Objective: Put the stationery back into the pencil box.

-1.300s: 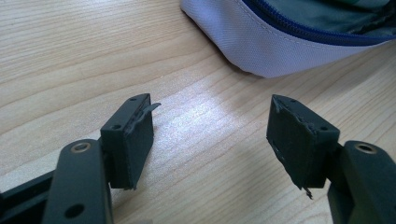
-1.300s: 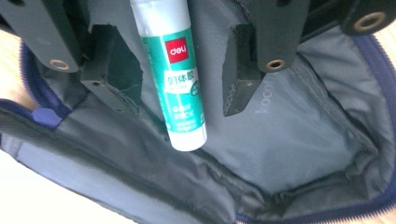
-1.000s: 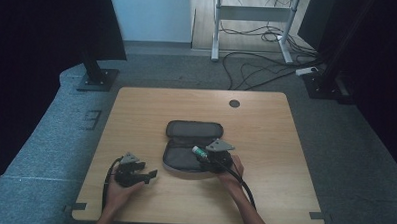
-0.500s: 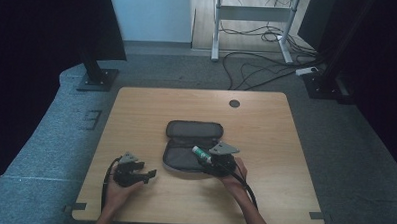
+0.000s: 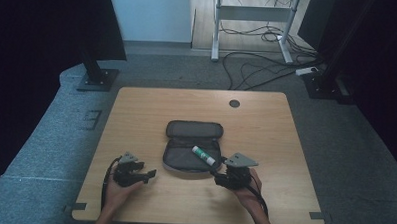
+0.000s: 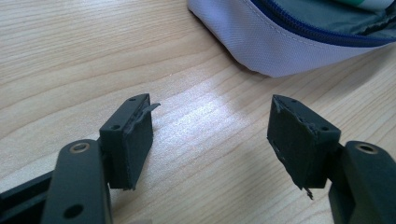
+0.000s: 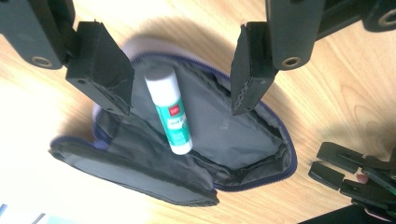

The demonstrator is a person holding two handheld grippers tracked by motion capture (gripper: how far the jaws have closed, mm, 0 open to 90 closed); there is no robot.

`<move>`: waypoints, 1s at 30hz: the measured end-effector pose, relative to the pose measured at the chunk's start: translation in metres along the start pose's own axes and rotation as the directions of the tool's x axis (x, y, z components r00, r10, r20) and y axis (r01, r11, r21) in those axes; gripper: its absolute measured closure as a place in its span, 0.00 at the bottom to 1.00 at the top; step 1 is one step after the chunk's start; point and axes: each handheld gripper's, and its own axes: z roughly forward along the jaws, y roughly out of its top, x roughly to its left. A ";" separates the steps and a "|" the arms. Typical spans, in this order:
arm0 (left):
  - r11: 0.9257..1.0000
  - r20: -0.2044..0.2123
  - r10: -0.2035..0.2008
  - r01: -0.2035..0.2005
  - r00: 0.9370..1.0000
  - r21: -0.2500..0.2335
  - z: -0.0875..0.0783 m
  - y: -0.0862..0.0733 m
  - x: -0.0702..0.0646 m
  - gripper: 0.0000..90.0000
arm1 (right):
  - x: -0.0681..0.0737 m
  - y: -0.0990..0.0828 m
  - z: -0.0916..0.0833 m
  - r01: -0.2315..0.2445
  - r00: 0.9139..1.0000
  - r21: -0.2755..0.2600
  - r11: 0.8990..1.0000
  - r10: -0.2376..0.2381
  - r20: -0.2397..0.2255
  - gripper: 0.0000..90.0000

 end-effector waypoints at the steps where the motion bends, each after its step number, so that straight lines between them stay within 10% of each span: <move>1: 1.000 0.001 0.000 0.000 1.000 0.000 0.000 0.000 0.000 0.35 | -0.001 -0.002 -0.004 -0.005 1.000 -0.003 1.000 0.005 0.005 0.44; 18: 1.000 -0.001 -0.001 0.001 1.000 -0.002 0.002 0.002 0.002 0.35 | -0.045 -0.066 -0.045 -0.140 0.983 0.040 0.989 0.133 0.129 0.44; 30: 1.000 -0.001 0.002 -0.002 1.000 -0.004 0.002 0.001 0.001 0.35 | -0.050 -0.069 -0.044 -0.141 0.980 0.044 0.989 0.134 0.146 0.43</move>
